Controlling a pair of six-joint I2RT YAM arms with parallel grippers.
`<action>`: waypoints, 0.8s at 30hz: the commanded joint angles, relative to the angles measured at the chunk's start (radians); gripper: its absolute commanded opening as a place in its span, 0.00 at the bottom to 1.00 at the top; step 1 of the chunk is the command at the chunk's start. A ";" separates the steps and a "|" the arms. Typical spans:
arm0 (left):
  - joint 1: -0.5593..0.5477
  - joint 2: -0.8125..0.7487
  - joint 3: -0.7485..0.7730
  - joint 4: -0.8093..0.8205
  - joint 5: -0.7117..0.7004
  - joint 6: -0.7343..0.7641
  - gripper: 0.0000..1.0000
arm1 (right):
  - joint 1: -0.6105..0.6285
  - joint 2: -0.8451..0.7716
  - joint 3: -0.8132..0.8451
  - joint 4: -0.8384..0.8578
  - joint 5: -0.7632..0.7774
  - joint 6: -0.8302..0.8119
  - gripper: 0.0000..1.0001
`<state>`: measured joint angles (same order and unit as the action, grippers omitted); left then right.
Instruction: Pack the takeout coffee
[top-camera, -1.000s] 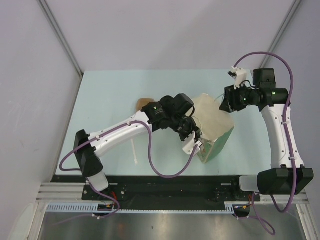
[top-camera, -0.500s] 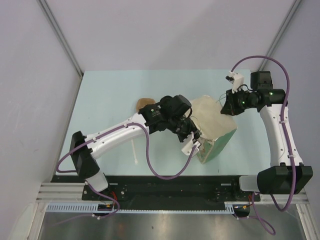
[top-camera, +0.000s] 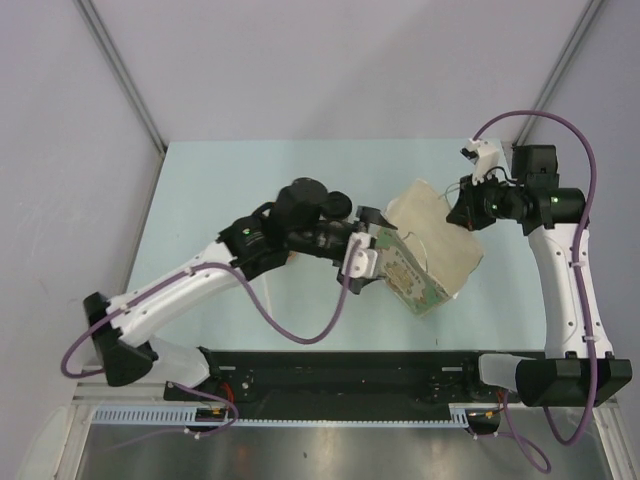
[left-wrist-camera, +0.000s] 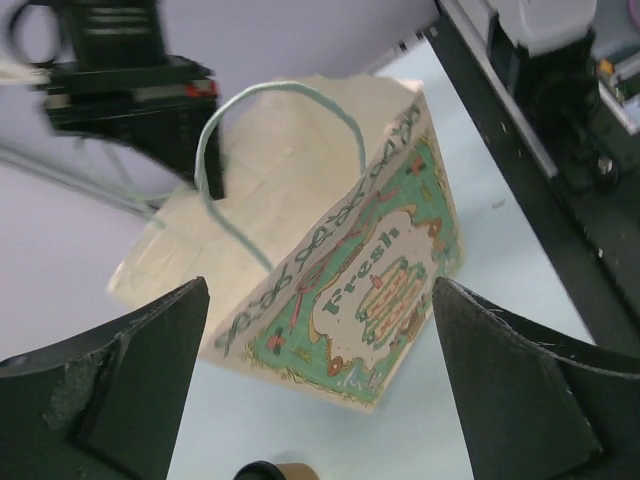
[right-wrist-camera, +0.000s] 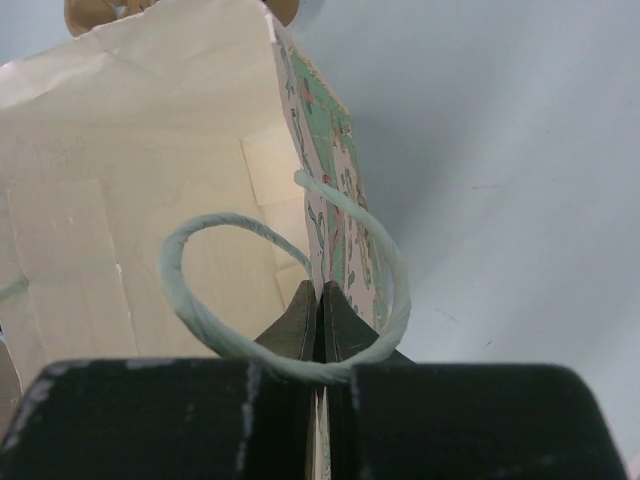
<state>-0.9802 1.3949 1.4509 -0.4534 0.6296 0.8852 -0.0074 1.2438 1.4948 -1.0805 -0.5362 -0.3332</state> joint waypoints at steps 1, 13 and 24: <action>0.084 -0.173 -0.099 0.272 0.073 -0.424 1.00 | 0.001 -0.038 -0.005 0.042 0.007 0.094 0.00; 0.446 -0.148 -0.207 0.269 -0.096 -0.865 0.98 | -0.039 -0.138 -0.103 0.054 0.082 0.546 0.00; 0.710 0.379 0.308 -0.309 0.018 -0.301 0.94 | 0.004 -0.184 -0.168 0.059 0.216 0.671 0.00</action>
<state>-0.3172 1.6089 1.5612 -0.4725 0.5938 0.2848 -0.0048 1.0657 1.3361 -1.0489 -0.3481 0.2646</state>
